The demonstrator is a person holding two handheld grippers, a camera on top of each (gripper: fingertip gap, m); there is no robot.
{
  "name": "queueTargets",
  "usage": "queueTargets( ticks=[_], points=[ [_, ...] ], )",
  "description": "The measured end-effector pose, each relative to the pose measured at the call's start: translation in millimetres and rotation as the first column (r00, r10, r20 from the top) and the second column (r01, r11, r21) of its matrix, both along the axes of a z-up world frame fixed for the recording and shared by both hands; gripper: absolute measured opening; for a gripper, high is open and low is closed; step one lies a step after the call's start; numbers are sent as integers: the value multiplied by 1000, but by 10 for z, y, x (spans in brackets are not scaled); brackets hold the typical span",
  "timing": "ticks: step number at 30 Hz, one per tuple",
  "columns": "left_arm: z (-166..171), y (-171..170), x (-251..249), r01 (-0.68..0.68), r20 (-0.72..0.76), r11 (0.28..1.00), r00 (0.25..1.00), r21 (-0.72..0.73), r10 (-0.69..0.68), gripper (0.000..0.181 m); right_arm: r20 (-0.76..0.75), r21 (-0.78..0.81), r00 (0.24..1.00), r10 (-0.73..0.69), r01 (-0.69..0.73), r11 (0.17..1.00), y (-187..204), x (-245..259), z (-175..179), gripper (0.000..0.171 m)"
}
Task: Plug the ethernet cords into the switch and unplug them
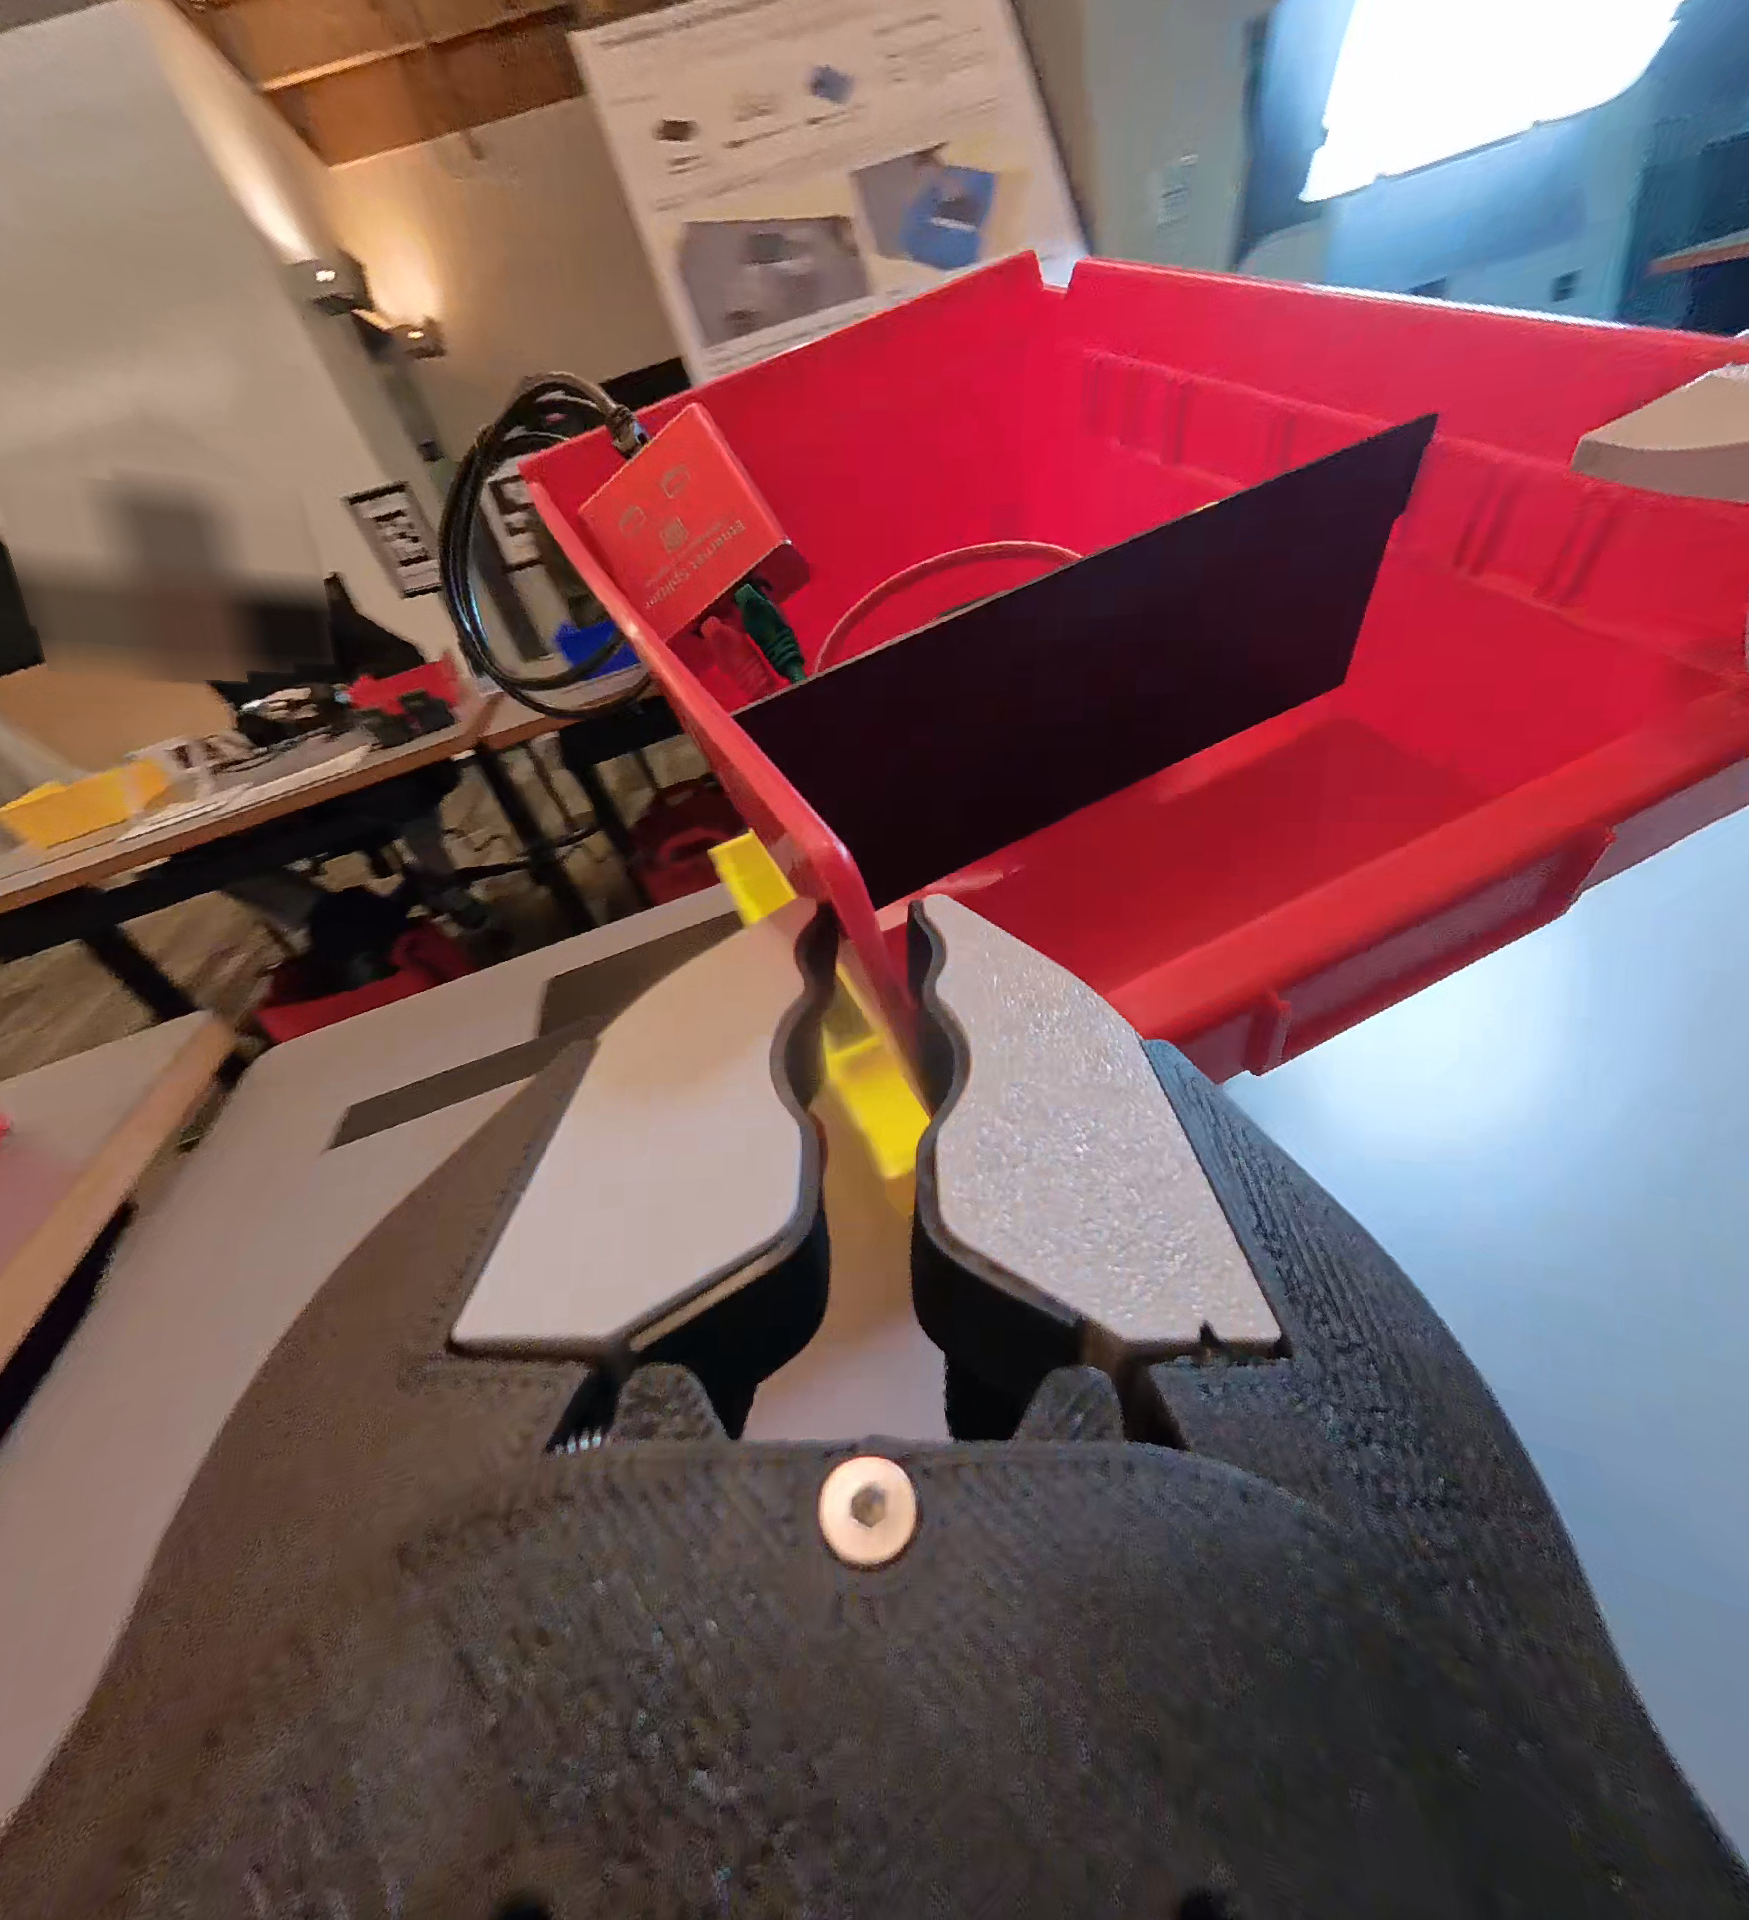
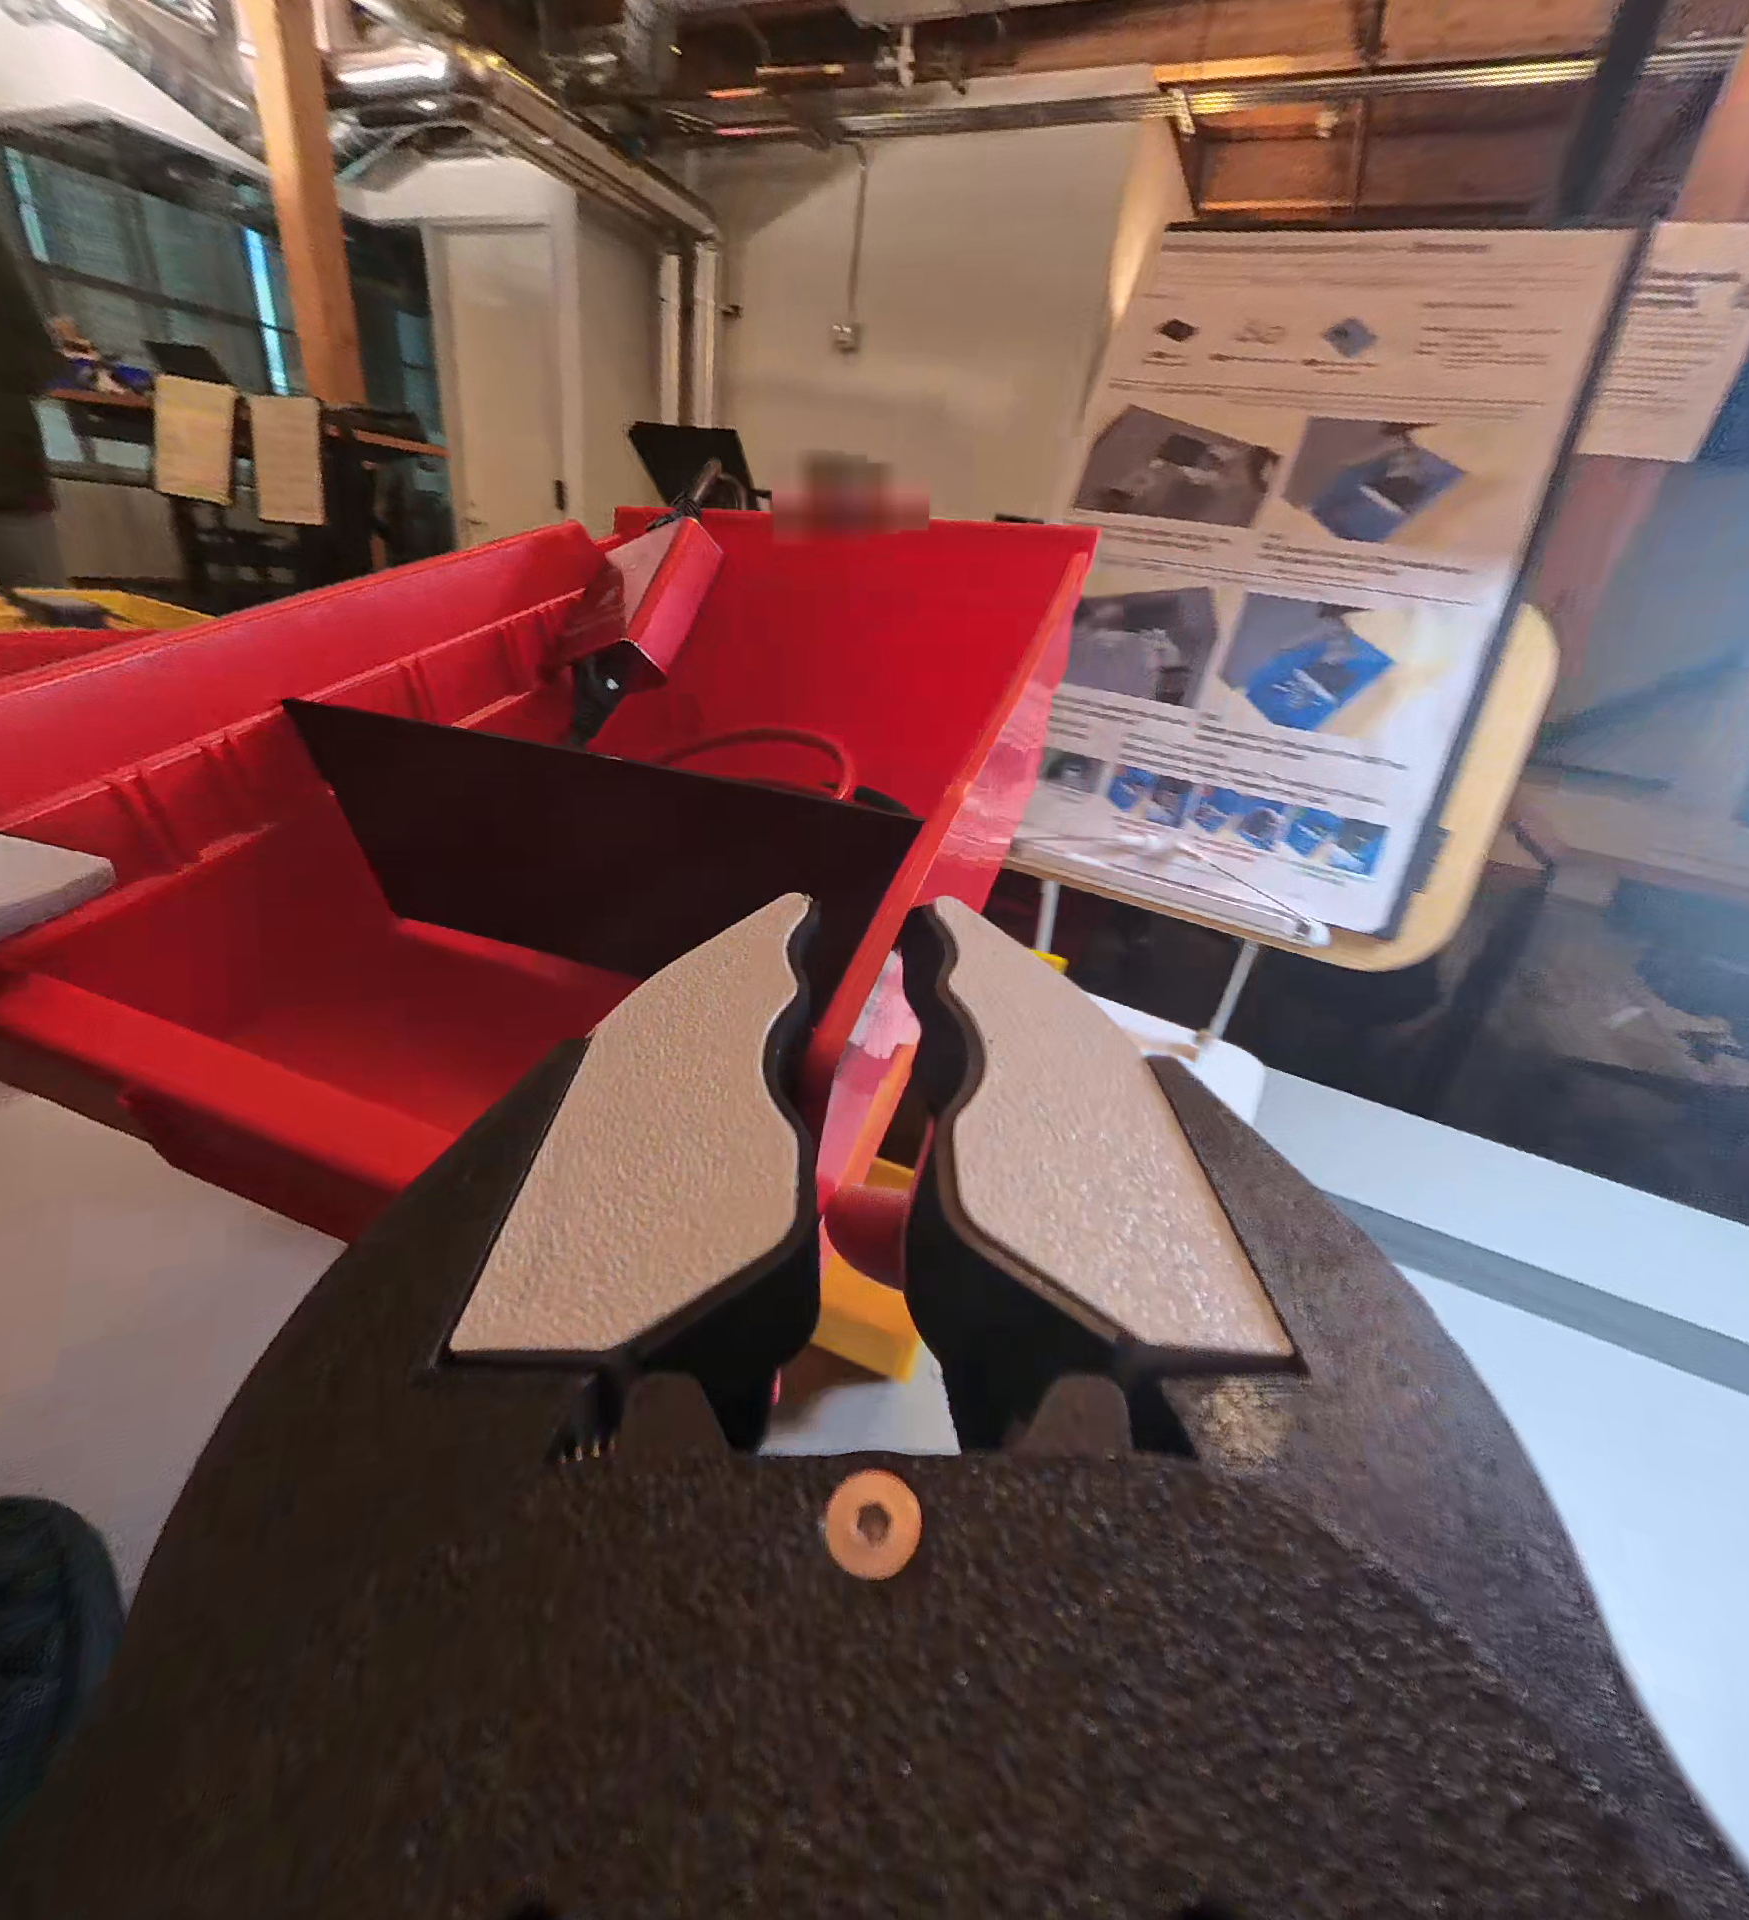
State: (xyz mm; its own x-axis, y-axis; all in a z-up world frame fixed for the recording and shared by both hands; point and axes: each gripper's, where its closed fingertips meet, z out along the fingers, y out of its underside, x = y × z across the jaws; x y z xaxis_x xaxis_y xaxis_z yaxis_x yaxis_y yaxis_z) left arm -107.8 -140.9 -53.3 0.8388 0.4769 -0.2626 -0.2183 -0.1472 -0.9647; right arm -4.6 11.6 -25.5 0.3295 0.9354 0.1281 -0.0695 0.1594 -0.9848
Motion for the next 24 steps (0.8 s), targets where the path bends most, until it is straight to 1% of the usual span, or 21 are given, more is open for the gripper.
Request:
queueTargets(
  ticks=[5, 8, 11, 15, 20, 23, 24],
  points=[
    [27, -636, -554, -166, -11, 986, 986, -1, 166, 11, -5, -50, 988, 151, -152, 987, -495, -777, -98, 15],
    [-87, -964, -895, -235, 16, 972, 972, -12, 235, 10, -1, -105, 970, 241, -240, 965, -788, -1205, -294, 17],
    [-297, -1200, -1184, -276, 27, 959, 960, -64, 279, 9, 15, -166, 954, 300, -293, 942, -1032, -1508, -568, 20],
    [-670, -1302, -1460, -245, 71, 962, 965, -118, 254, 8, 52, -239, 938, 342, -321, 916, -1188, -1725, -985, 24],
    [-1181, -1254, -1692, -212, 133, 963, 963, -169, 235, 8, 129, -286, 930, 343, -296, 911, -1207, -1854, -1457, 28],
    [-1431, -1211, -1804, -237, 159, 951, 950, -198, 269, 7, 197, -312, 911, 362, -292, 904, -1203, -1899, -1699, 32],
    [-1499, -1197, -1841, -253, 155, 946, 946, -204, 286, 7, 211, -287, 909, 361, -295, 911, -1198, -1906, -1728, 33]
  ],
)
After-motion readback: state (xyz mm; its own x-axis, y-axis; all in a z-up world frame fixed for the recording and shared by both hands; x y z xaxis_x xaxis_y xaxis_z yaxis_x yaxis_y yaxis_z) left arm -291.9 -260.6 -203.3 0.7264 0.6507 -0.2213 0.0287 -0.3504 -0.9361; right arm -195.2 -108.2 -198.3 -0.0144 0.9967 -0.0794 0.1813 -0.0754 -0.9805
